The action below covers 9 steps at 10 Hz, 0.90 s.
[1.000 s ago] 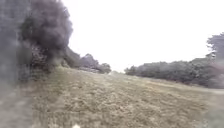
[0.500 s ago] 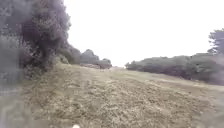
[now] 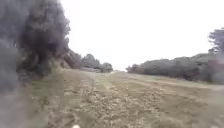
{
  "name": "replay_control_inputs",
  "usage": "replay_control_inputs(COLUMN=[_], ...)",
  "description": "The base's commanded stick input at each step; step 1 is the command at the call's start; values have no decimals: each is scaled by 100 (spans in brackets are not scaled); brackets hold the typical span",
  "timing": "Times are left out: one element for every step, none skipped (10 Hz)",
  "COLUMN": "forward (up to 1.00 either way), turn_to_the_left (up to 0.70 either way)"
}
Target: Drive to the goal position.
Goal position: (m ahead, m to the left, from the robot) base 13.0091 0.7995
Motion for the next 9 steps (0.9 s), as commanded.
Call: replay_control_inputs(forward=[60, 60, 60, 60, 60, 60, 60, 60, 60], turn_to_the_left=[-14, -14, -14, -14, -14, -14, -14, -14, -14])
